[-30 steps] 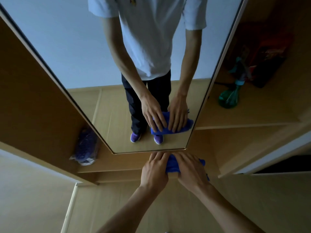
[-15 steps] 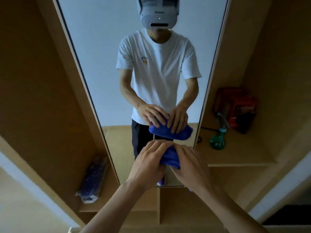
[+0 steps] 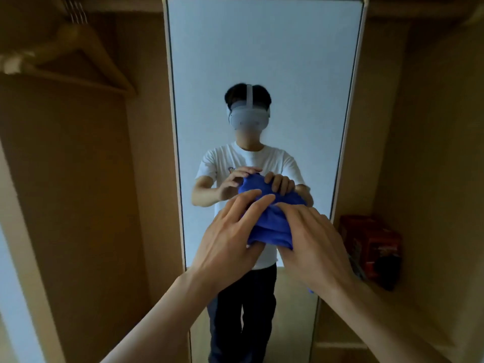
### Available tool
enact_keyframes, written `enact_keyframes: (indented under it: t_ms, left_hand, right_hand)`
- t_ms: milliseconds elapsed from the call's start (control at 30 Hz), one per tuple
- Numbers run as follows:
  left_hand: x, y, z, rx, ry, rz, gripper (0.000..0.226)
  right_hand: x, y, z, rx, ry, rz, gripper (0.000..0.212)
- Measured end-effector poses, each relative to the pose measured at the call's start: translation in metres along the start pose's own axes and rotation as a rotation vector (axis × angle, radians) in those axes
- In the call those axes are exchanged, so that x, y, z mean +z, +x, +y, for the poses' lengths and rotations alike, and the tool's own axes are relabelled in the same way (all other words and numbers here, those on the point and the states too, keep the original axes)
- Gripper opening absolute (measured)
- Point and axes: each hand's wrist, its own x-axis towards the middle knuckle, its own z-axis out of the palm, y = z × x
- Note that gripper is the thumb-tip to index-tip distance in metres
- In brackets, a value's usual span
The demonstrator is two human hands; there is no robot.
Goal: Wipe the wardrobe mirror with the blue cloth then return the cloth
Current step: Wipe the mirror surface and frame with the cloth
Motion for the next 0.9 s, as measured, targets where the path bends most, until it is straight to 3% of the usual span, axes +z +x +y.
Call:
enact_keyframes:
  t_ms: [500, 667, 900]
  left_hand:
    - [-0.091, 0.103, -0.029, 0.2, 0.104, 0.17, 0.081]
    - [-0.107, 0.148, -0.042, 0.217, 0.206, 0.209, 0.086]
    - [-0.131, 0.219, -0.043, 0.195, 0.307, 0.201, 0.075]
  right_hand:
    - [-0.073, 0.119, -0.028, -0.13, -0.199, 0.269, 0.058]
    - [-0.102, 0.16, -0.015, -0.146, -0.206, 0.331, 0.052]
    - [-0.14, 0.207, 0.001, -0.152, -0.243, 0.407, 0.046]
